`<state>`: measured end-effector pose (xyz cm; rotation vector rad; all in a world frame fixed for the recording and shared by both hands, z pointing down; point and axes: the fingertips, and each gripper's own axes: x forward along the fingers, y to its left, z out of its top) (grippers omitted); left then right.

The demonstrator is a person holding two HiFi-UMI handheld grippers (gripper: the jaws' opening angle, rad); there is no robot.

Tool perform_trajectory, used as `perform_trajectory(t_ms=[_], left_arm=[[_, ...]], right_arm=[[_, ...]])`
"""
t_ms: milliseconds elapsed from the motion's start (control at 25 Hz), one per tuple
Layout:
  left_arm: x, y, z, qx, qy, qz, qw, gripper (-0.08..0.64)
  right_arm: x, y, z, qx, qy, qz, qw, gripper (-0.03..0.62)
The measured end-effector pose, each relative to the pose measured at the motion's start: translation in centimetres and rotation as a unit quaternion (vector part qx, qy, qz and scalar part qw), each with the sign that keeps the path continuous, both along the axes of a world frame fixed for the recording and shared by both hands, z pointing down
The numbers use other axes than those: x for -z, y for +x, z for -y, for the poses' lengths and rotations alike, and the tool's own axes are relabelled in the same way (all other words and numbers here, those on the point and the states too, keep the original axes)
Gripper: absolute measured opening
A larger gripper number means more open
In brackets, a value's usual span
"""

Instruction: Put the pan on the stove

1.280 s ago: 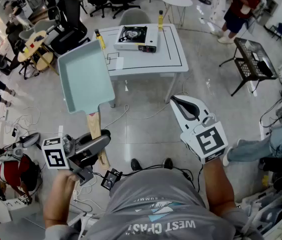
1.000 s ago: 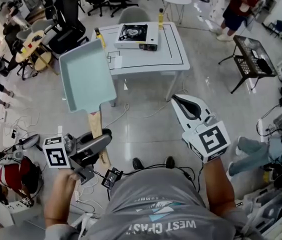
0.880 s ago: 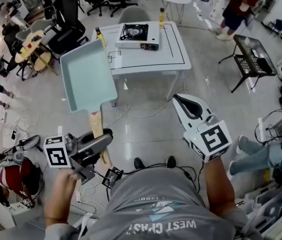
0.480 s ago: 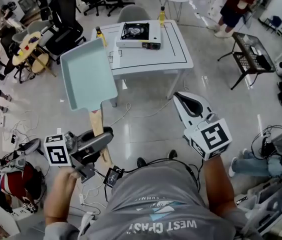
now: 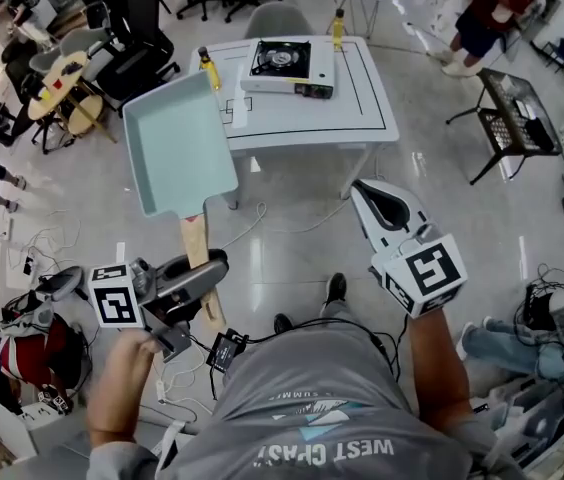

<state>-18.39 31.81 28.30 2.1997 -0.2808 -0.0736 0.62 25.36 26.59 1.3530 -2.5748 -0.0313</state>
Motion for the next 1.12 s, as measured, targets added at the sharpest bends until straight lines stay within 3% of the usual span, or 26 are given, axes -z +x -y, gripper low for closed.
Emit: perform_trajectory(t_ms=[1120], left_arm=[[-0.4,9.9,11.8,0.104,-0.007,0.008,0.9945,0.124]], right_arm=[[-0.5,8.0,15.9,0.103,-0.012,0.019,0.994,0.012]])
